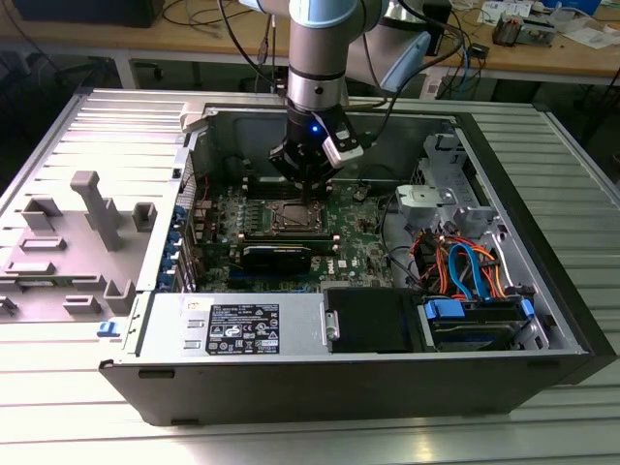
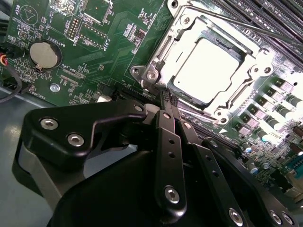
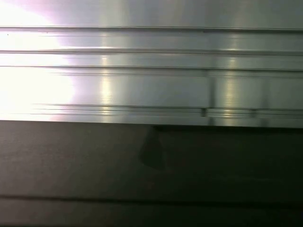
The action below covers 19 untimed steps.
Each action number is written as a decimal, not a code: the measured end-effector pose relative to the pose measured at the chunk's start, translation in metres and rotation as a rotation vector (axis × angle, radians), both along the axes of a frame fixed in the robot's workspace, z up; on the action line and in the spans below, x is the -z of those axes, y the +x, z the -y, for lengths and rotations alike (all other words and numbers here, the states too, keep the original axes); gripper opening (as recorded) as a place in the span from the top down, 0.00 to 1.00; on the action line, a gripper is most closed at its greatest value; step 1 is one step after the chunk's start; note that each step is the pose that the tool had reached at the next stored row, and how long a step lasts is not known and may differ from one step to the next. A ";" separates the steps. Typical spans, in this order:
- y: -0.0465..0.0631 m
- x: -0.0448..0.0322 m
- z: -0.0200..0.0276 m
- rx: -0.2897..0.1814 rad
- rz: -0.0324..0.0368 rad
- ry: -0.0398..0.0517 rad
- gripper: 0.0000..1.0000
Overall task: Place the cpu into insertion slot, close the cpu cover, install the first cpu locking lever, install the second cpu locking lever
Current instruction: 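Install the first cpu locking lever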
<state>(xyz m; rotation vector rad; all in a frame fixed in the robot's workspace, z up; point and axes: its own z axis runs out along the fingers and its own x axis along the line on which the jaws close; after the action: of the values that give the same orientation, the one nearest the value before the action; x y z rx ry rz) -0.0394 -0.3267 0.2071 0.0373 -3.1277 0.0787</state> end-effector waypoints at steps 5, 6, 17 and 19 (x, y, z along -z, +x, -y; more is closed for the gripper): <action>0.000 0.0023 0.0000 0.000 0.0001 0.0000 0.89; 0.000 -0.0002 0.0001 0.000 -0.0001 0.0001 0.89; 0.000 -0.0001 0.0016 0.000 -0.0004 0.0001 0.89; 0.000 0.0003 0.0019 0.000 -0.0004 0.0001 0.89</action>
<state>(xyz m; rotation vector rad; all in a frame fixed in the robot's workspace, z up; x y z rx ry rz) -0.0394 -0.3286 0.2067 0.0374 -3.1273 0.0785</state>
